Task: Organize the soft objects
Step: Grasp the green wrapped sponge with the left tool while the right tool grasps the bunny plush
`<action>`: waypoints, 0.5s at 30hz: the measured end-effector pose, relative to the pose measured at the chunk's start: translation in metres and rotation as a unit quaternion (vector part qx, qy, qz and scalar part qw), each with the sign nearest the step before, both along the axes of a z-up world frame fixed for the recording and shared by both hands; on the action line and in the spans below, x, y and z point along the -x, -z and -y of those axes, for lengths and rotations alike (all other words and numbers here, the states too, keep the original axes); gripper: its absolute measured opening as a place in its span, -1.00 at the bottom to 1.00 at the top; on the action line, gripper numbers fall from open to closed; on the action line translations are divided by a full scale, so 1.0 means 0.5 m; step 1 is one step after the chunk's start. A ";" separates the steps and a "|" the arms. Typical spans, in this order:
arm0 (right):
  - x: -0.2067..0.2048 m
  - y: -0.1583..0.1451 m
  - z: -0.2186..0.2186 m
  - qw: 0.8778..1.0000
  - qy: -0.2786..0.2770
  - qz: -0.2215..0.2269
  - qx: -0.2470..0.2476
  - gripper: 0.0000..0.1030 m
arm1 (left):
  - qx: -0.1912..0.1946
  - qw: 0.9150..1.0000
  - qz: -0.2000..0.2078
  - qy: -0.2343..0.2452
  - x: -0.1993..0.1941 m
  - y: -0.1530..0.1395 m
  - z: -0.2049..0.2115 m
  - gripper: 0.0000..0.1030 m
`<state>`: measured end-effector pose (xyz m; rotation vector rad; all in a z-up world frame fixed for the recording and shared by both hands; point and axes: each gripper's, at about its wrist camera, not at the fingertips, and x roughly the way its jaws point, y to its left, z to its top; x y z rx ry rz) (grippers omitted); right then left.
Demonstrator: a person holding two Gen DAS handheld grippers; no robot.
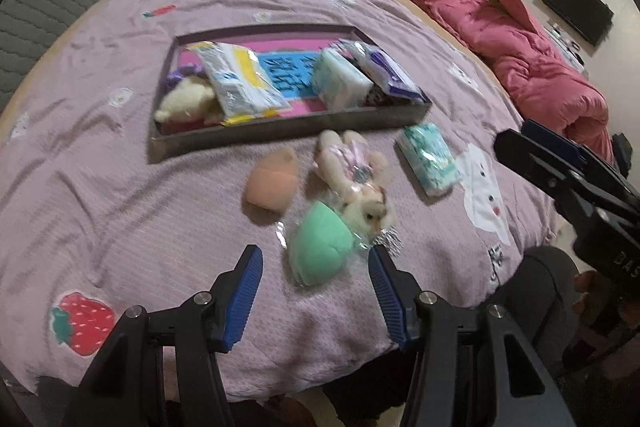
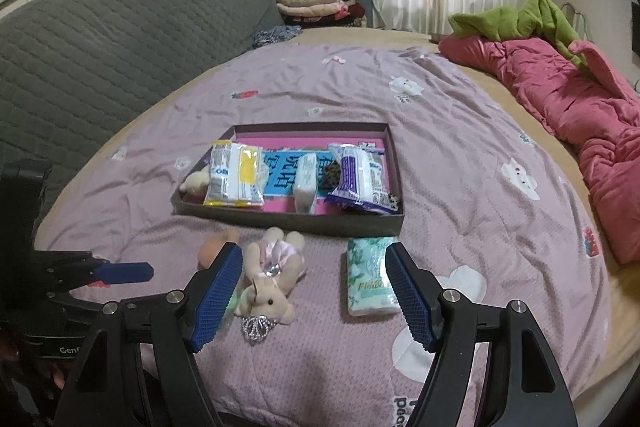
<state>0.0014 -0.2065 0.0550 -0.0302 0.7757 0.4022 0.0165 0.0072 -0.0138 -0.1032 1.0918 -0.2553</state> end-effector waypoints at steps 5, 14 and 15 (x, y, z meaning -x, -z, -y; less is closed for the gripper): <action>0.000 0.018 -0.010 1.000 -0.010 -0.013 0.005 0.46 | -0.007 1.000 -0.014 0.011 0.001 0.021 0.015 0.06; -0.007 0.033 -0.001 1.000 -0.002 -0.022 -0.001 0.46 | -0.015 0.999 -0.024 0.017 -0.009 0.048 0.027 0.06; -0.008 0.035 -0.001 1.000 -0.002 -0.024 -0.001 0.46 | -0.014 0.999 -0.026 0.018 -0.011 0.051 0.028 0.06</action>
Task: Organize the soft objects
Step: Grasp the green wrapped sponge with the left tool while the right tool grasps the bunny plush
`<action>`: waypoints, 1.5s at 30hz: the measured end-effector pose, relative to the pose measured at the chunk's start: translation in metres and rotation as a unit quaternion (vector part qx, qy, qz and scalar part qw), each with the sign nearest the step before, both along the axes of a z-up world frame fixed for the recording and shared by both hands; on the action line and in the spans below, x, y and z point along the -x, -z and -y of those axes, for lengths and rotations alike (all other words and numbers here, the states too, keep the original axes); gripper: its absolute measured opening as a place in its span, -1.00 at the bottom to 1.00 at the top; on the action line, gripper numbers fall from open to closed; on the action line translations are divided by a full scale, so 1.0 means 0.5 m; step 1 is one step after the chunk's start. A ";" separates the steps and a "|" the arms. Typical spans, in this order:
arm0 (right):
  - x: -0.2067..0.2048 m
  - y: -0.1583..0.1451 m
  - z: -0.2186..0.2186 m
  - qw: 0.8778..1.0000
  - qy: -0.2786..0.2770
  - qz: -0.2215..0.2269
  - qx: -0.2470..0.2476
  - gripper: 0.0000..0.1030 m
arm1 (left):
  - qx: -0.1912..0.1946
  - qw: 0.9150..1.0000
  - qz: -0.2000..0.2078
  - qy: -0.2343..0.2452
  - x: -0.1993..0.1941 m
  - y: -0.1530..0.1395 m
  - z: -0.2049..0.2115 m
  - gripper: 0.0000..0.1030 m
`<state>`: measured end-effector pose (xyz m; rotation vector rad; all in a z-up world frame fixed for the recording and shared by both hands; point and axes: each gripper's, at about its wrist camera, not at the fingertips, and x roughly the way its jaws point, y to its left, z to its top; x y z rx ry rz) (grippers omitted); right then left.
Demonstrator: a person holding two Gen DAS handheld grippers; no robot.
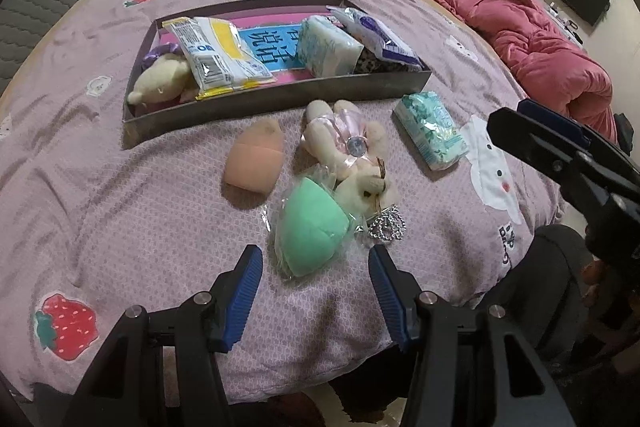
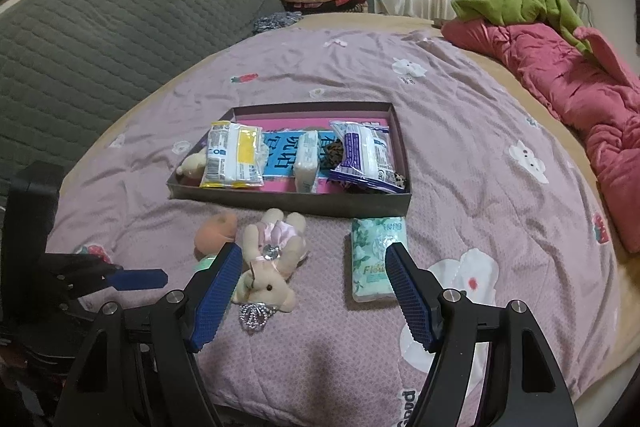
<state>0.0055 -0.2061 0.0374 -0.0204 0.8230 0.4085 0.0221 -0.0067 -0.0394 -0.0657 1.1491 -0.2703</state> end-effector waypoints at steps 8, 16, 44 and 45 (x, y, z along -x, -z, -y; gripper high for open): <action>-0.011 0.029 -0.013 1.000 -0.011 -0.019 0.004 0.46 | 0.014 1.000 -0.015 -0.008 -0.028 0.028 -0.007 0.06; -0.031 0.070 -0.036 0.998 -0.026 -0.055 0.004 0.46 | 0.037 0.999 -0.029 -0.023 -0.047 0.057 -0.027 0.06; -0.134 0.198 -0.142 0.987 -0.059 -0.148 0.018 0.46 | 0.067 0.997 -0.033 -0.007 -0.069 0.088 -0.050 -0.01; -0.137 0.203 -0.139 0.986 -0.058 -0.153 0.014 0.46 | 0.069 0.997 -0.034 -0.008 -0.071 0.089 -0.050 -0.01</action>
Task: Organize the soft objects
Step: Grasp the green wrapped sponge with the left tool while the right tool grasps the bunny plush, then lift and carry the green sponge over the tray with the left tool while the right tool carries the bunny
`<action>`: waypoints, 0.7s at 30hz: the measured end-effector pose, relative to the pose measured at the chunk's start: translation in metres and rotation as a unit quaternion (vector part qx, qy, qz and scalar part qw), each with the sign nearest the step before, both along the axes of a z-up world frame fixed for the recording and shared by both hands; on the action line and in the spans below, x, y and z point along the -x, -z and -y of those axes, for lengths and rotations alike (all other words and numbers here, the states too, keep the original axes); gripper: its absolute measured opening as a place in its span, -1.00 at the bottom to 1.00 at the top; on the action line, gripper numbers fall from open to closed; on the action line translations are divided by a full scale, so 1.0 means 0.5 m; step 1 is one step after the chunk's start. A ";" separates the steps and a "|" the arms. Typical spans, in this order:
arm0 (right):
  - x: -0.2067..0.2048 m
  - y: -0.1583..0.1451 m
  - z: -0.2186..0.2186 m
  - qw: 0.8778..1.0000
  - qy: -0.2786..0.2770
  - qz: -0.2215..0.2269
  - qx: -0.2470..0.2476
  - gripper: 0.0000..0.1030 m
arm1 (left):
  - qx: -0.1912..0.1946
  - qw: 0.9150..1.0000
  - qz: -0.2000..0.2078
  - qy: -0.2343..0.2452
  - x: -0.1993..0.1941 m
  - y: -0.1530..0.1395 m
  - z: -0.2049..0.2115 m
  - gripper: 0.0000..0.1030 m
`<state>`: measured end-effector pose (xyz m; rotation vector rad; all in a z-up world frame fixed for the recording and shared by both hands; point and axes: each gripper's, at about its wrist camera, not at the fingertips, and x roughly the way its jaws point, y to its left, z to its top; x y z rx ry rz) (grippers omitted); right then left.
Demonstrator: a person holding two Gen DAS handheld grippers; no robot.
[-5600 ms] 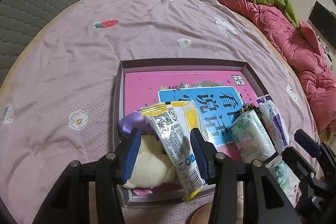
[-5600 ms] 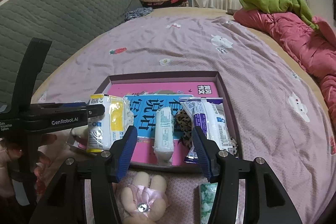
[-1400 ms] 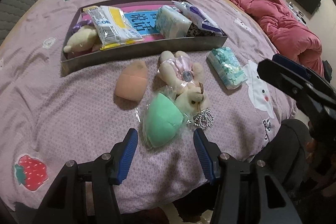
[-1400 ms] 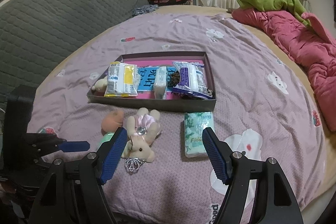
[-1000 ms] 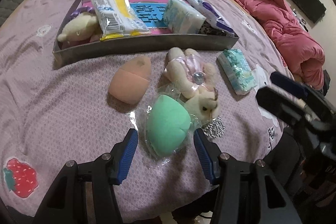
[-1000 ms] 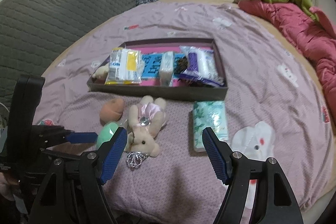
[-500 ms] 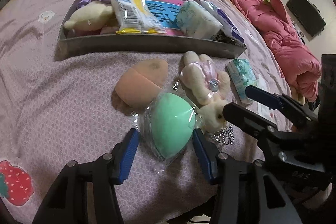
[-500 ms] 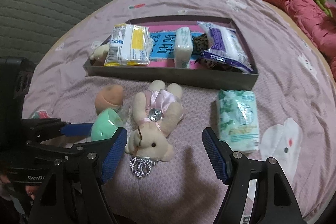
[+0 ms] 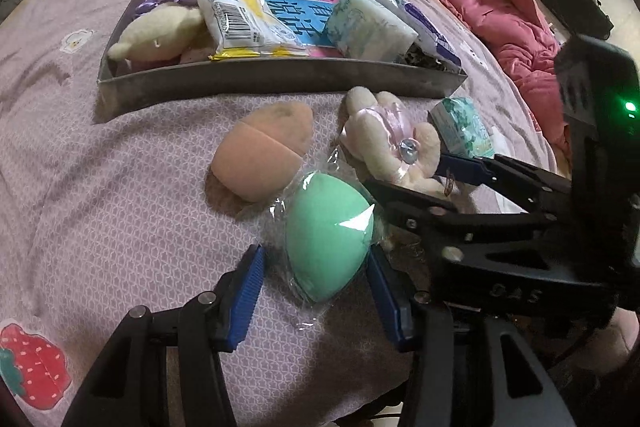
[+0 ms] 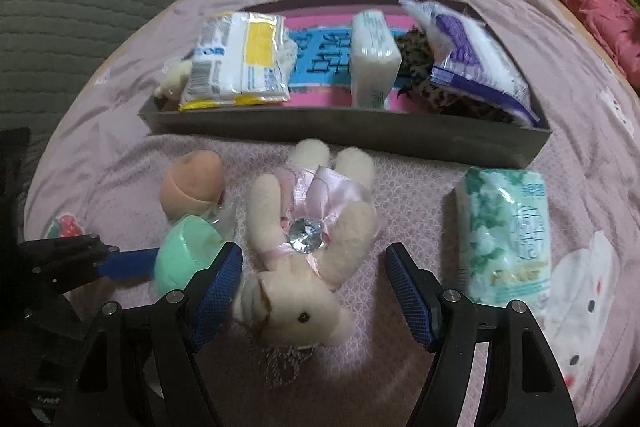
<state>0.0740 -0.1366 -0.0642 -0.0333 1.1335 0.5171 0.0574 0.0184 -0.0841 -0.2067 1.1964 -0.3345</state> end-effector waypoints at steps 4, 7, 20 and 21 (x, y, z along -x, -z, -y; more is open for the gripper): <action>-0.003 0.005 0.006 1.000 -0.001 0.006 0.001 0.33 | 0.007 1.000 -0.003 -0.004 -0.005 0.003 -0.003 -0.01; 0.001 -0.001 0.005 1.000 -0.010 0.009 -0.011 0.03 | 0.010 1.000 -0.005 -0.006 -0.012 0.005 -0.002 -0.01; 0.028 -0.052 0.046 0.999 -0.007 0.029 -0.038 -0.14 | 0.029 0.999 -0.005 -0.025 -0.033 0.003 0.000 -0.07; 0.028 -0.054 0.049 0.999 -0.004 0.031 -0.038 -0.14 | 0.034 0.999 -0.006 -0.026 -0.033 0.003 -0.001 -0.11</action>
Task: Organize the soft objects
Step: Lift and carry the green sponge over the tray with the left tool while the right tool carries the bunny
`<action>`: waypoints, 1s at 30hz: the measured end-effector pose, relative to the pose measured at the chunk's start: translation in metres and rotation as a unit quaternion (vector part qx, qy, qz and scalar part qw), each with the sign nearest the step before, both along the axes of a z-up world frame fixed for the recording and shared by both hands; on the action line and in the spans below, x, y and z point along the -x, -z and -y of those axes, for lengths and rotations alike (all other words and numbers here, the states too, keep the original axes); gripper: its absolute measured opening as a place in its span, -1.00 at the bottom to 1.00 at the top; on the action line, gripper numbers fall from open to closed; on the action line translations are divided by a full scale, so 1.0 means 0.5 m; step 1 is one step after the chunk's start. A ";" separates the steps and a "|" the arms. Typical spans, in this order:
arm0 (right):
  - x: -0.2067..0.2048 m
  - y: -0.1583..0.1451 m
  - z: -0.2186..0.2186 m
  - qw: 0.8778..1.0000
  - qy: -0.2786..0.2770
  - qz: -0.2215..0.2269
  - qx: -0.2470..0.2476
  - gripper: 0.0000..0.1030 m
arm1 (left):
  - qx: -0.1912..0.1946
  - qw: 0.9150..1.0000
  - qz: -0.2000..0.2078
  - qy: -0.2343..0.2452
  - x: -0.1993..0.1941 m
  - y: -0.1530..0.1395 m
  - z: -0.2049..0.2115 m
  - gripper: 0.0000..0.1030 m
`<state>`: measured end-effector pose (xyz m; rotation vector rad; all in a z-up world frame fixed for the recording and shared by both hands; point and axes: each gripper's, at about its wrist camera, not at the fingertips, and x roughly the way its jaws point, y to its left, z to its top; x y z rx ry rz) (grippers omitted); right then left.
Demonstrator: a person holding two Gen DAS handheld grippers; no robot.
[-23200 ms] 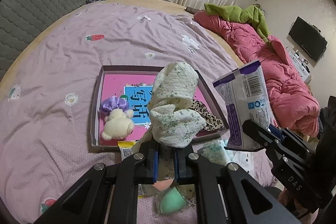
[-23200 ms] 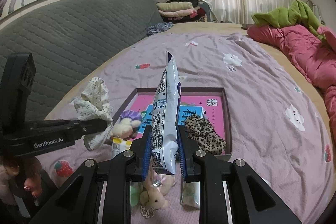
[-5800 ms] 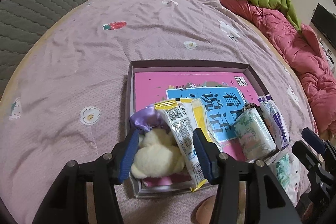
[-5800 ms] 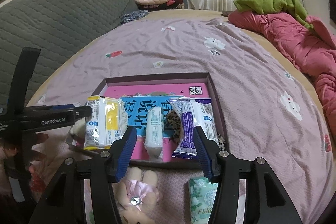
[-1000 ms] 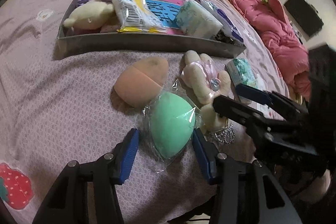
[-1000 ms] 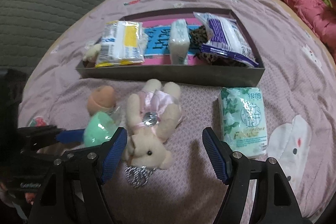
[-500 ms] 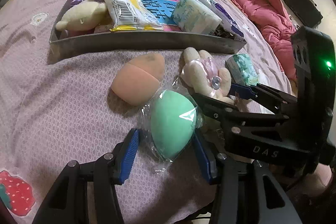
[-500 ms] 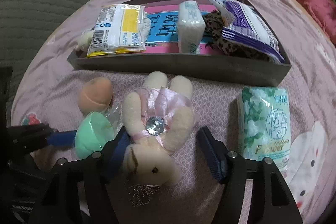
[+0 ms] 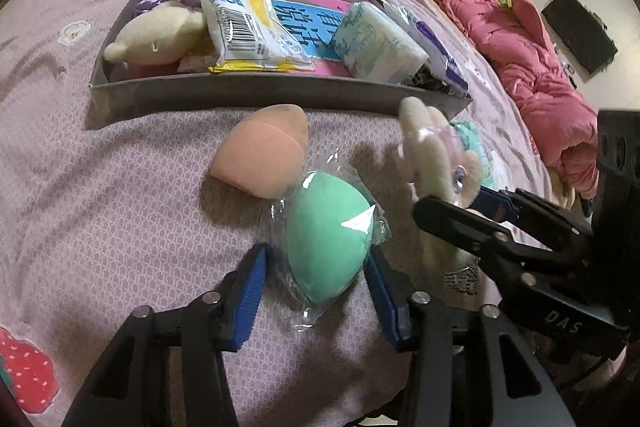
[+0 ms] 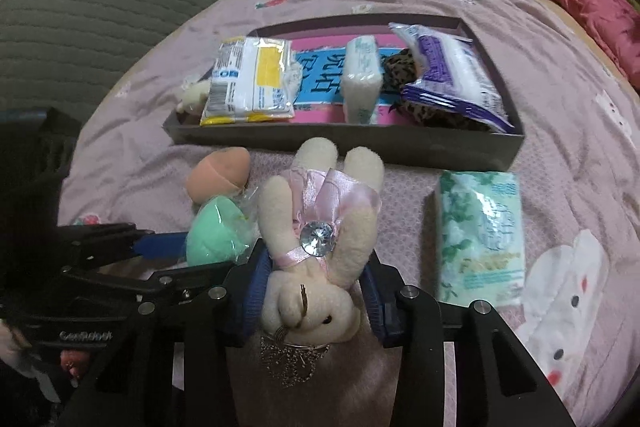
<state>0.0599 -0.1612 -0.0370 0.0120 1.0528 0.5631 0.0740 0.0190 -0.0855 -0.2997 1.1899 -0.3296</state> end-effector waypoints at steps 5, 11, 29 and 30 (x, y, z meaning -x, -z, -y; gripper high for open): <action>0.002 -0.020 0.018 1.000 0.015 0.005 -0.015 -0.14 | 0.015 1.000 -0.002 -0.004 0.003 -0.006 0.000 -0.21; 0.011 -0.043 0.023 0.999 0.015 0.020 -0.025 -0.14 | 0.024 1.000 0.007 0.005 0.010 -0.029 0.013 -0.24; 0.025 -0.102 0.044 0.997 0.024 0.053 -0.042 -0.14 | 0.024 0.998 0.065 0.005 0.037 -0.133 0.014 -0.24; 0.025 -0.105 0.046 0.997 0.025 0.055 -0.043 -0.14 | 0.023 0.997 0.069 0.004 0.037 -0.139 0.010 -0.24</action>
